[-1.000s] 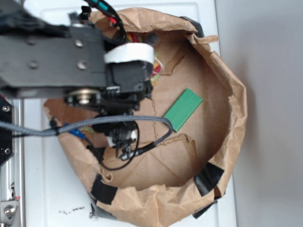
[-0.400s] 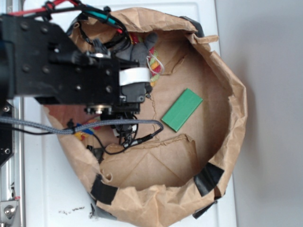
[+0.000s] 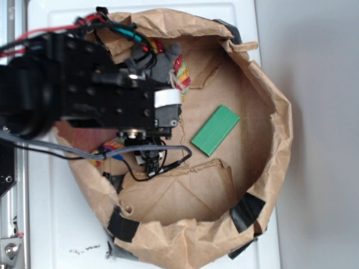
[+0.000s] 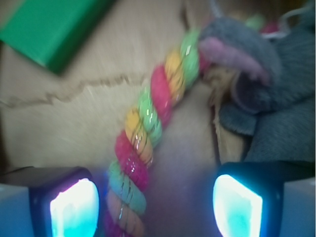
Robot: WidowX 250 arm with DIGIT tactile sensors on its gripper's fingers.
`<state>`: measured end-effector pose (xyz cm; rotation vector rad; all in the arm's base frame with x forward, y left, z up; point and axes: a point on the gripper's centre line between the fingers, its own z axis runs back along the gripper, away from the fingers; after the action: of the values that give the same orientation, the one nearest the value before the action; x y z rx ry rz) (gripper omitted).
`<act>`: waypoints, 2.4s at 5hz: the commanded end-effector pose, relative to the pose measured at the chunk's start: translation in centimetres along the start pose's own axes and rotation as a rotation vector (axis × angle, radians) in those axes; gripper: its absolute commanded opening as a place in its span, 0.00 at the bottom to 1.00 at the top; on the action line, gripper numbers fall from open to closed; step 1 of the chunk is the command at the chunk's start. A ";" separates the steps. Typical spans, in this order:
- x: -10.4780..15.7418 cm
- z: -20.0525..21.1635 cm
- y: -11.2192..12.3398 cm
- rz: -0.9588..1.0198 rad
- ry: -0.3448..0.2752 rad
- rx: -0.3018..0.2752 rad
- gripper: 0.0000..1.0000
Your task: Grab the multicolored rope.
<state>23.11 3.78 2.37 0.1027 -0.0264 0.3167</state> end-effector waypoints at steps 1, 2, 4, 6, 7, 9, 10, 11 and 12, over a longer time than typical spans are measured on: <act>0.7 -0.8 -0.3 0.044 0.074 -0.017 1.00; 1.2 -0.9 -0.6 0.027 0.097 -0.042 1.00; 1.8 -1.2 -1.2 0.071 0.055 -0.064 0.00; 1.8 -1.0 -1.0 0.074 0.045 -0.079 0.00; 2.0 -0.9 -1.1 0.077 0.039 -0.086 0.00; 1.5 4.5 -1.3 0.055 0.041 -0.152 0.00; 0.6 9.5 -1.4 0.110 -0.011 -0.154 0.00; -0.6 14.6 -1.0 0.134 -0.077 -0.176 0.00; -1.1 16.3 -0.7 0.123 -0.094 -0.175 0.00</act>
<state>22.05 0.66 16.73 -0.0480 -0.0861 0.4388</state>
